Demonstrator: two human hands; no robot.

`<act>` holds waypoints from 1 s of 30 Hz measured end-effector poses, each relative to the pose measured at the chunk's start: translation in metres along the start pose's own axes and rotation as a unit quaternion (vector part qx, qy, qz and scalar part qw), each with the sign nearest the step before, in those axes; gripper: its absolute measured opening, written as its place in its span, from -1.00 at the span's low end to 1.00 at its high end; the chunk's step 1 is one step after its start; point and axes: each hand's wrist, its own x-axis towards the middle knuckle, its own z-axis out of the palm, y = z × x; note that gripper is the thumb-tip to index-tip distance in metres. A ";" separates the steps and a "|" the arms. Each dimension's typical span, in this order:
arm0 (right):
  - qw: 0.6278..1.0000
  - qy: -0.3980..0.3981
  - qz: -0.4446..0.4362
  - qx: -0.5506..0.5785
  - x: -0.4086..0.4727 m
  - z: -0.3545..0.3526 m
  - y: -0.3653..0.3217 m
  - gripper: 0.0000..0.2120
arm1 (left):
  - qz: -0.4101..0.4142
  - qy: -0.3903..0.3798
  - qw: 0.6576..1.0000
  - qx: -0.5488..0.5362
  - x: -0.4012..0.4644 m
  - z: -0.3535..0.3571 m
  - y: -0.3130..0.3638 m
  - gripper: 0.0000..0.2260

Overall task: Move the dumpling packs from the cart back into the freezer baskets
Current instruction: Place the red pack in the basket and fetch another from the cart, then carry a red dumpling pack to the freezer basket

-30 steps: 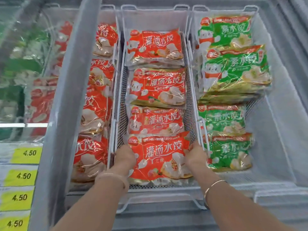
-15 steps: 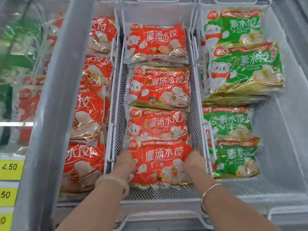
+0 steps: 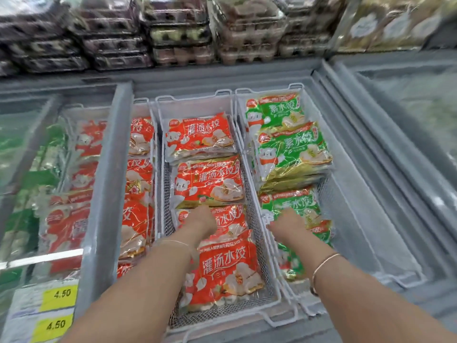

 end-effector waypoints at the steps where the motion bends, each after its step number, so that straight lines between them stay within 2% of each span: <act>1: 1.000 0.013 0.001 0.024 -0.007 -0.018 0.002 -0.73 | 0.029 0.006 1.000 -0.001 -0.009 -0.003 0.026 -0.82; 2: 0.998 0.028 -0.001 0.051 -0.014 -0.035 0.004 -0.72 | 0.053 0.017 0.998 0.004 -0.017 -0.004 0.049 -0.83; 4: 0.993 0.073 -0.011 0.094 -0.029 -0.071 0.009 -0.84 | 0.111 0.025 0.993 0.021 -0.033 -0.002 0.093 -0.79; 6: 0.985 0.110 -0.013 0.134 -0.044 -0.109 0.027 -0.71 | 0.176 0.008 0.984 0.034 -0.055 0.005 0.139 -0.75; 8: 0.978 0.141 -0.014 0.154 -0.054 -0.138 0.050 -0.82 | 0.235 0.001 0.970 0.065 -0.083 0.013 0.180 -0.82; 11: 0.957 0.202 0.012 0.207 -0.070 -0.182 0.099 -0.78 | 0.296 -0.006 0.953 0.067 -0.119 0.040 0.235 -0.81; 13: 0.940 0.240 0.038 0.241 -0.080 -0.209 0.145 -0.87 | 0.319 -0.036 0.946 0.044 -0.137 0.070 0.270 -0.78; 15: 0.920 0.268 0.061 0.279 -0.089 -0.231 0.191 -0.73 | 0.337 -0.069 0.939 0.024 -0.155 0.103 0.303 -0.82; 18: 0.895 0.312 0.089 0.307 -0.103 -0.262 0.276 -0.70 | 0.365 -0.104 0.925 -0.003 -0.194 0.164 0.356 -0.84; 20: 0.888 0.325 0.103 0.307 -0.108 -0.276 0.317 -0.67 | 0.377 -0.110 0.919 -0.019 -0.209 0.195 0.381 -0.78; 22: 0.880 0.341 0.125 0.307 -0.115 -0.287 0.370 -0.65 | 0.389 -0.134 0.911 -0.012 -0.231 0.237 0.408 -0.82; 25: 0.850 0.358 0.184 0.340 -0.123 -0.304 0.462 -0.82 | 0.409 -0.177 0.894 -0.044 -0.269 0.304 0.452 -0.88; 26: 0.843 0.361 0.200 0.346 -0.123 -0.307 0.490 -0.80 | 0.414 -0.186 0.889 -0.054 -0.280 0.322 0.463 -0.87; 28: 0.829 0.354 0.232 0.365 -0.123 -0.309 0.544 -0.62 | 0.436 -0.192 0.878 -0.044 -0.296 0.358 0.482 -0.84; 30: 0.814 0.350 0.261 0.382 -0.124 -0.305 0.587 -0.60 | 0.453 -0.194 0.870 -0.015 -0.302 0.388 0.495 -0.87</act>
